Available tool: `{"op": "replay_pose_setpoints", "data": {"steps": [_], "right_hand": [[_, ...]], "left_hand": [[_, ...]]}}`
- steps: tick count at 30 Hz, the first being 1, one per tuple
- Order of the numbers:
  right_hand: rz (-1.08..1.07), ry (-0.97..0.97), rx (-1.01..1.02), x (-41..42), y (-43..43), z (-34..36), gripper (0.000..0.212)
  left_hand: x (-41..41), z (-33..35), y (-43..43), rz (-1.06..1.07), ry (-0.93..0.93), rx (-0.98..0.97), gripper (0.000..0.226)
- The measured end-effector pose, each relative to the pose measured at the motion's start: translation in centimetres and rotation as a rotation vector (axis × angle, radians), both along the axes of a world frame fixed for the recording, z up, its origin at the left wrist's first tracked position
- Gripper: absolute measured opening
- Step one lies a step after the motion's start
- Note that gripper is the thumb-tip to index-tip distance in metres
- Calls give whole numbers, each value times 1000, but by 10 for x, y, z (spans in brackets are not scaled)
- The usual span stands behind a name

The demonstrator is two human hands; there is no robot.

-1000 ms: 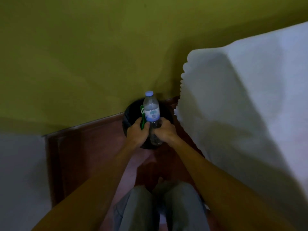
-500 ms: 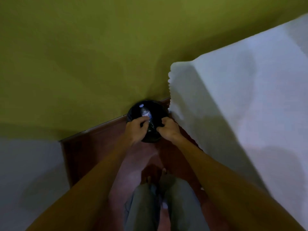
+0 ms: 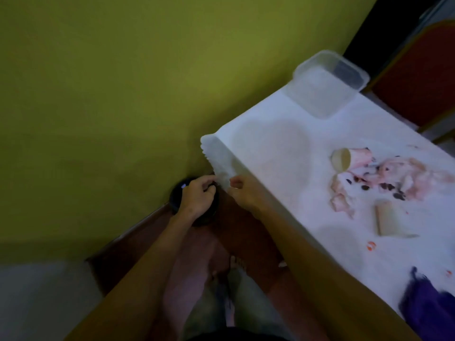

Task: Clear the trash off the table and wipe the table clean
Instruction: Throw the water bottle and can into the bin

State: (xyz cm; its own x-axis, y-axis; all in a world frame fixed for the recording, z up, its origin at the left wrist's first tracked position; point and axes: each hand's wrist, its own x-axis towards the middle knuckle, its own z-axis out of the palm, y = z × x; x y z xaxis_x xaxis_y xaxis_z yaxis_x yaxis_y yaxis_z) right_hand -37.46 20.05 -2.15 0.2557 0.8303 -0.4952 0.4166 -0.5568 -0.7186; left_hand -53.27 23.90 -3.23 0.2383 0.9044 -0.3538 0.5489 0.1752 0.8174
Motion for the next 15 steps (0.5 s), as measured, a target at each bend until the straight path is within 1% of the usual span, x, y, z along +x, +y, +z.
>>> {"op": "replay_pose_setpoints", "data": {"steps": [2, 5, 8, 12, 15], "right_hand": [[-85, -23, 20, 17, -15, 16, 40], [-163, -48, 37, 43, -43, 32, 39], [-251, -39, 57, 66, -69, 45, 38], [-415, -34, 100, 99, -102, 55, 34], [-508, -34, 96, 122, -128, 58, 32]], "left_hand": [[13, 12, -3, -37, -17, 4, 33], [38, 29, -12, -150, -32, 22, 32], [72, 45, -25, -270, -11, 49, 30], [119, 57, -44, -439, -4, 108, 29], [154, 64, -58, -540, -5, 109, 30]]}}
